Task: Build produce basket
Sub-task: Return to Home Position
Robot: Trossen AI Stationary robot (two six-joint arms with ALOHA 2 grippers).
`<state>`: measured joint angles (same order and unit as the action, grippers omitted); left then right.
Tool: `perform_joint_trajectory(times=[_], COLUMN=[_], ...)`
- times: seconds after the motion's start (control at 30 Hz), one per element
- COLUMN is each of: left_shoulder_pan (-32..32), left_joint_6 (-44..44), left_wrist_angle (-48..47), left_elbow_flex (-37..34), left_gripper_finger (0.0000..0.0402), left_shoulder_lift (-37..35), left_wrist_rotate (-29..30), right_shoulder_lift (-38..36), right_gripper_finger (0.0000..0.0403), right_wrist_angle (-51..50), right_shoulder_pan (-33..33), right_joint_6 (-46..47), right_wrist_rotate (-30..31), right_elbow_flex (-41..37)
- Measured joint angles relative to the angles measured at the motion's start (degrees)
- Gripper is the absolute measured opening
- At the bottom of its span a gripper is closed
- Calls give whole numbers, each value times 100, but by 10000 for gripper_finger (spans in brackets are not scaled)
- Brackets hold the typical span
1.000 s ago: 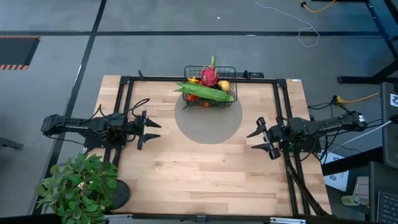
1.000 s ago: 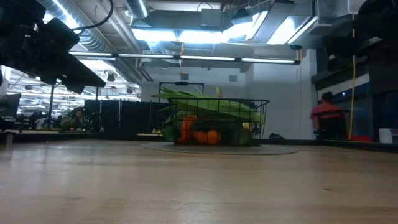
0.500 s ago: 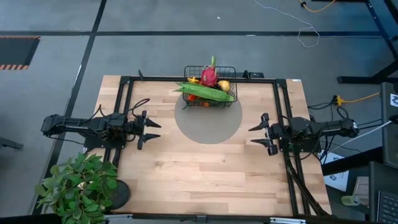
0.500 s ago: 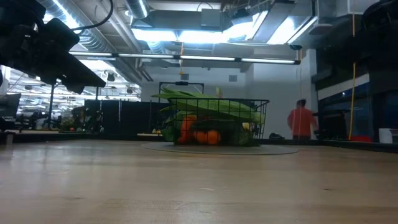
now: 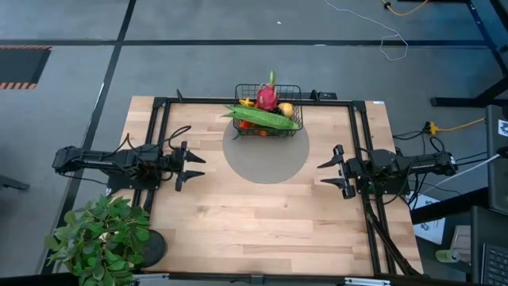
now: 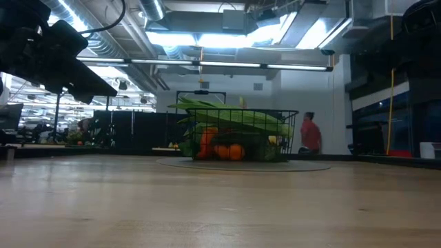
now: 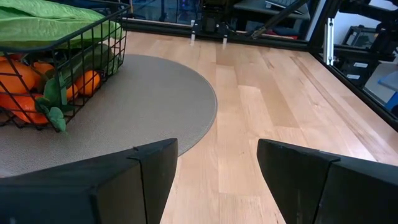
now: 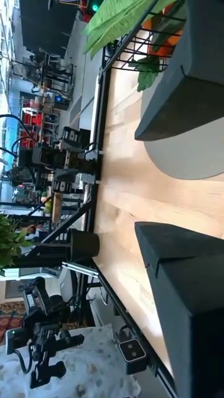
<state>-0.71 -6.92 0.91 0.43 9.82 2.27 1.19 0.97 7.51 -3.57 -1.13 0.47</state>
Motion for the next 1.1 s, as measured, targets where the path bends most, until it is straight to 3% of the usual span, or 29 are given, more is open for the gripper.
perform_joint_trajectory(times=[1.1], left_shoulder_pan=[0], left_joint_6=[0], left_wrist_angle=[0], left_elbow_flex=[0], left_gripper_finger=[211], left_shoulder_lift=[0], left_wrist_rotate=[2], right_shoulder_lift=[2], right_gripper_finger=[223], right_wrist_angle=[0], right_shoulder_pan=[0], right_joint_6=[25], right_wrist_rotate=[2], right_elbow_flex=[2])
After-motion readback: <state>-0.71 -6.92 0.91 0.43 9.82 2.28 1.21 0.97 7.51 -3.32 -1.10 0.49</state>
